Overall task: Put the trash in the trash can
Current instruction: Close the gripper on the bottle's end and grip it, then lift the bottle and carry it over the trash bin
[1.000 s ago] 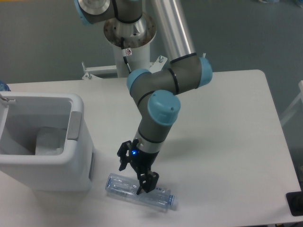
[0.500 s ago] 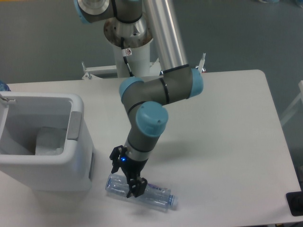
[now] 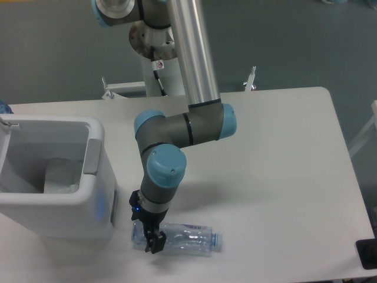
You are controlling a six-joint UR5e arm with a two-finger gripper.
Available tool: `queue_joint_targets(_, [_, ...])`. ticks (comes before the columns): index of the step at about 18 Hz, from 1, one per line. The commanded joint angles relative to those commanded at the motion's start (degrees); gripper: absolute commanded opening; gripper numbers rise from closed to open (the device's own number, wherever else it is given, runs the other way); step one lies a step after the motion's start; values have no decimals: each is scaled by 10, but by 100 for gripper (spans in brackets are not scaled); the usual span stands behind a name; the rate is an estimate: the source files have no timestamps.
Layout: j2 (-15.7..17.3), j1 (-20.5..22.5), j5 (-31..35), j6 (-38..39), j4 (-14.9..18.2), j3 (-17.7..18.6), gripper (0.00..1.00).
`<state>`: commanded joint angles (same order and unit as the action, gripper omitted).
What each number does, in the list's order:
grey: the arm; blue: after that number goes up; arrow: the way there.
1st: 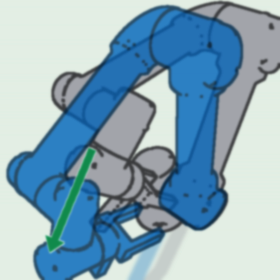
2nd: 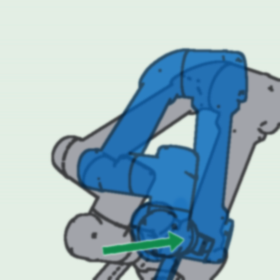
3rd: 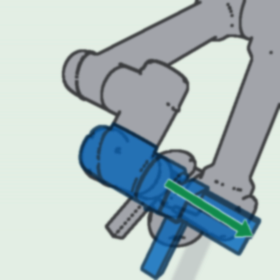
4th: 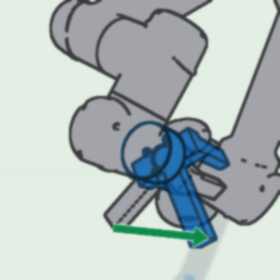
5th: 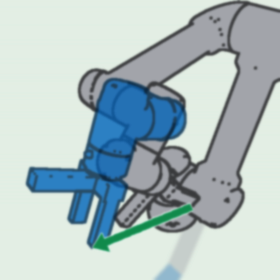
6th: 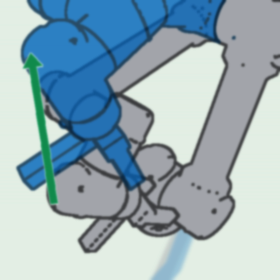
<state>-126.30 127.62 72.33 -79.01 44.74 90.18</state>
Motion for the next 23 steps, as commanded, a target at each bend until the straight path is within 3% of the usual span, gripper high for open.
queue_joint_targets(5, [-9,0,8,2,0,-3,100])
queue_joint_targets(7, [-15,0,14,6,0,-7,95])
queue_joint_targets(11, [-16,0,34,18,1,-13,54])
queue_joint_targets(13, [-16,0,33,24,0,-16,44])
queue_joint_targets(23, [-11,19,26,73,0,-108,43])
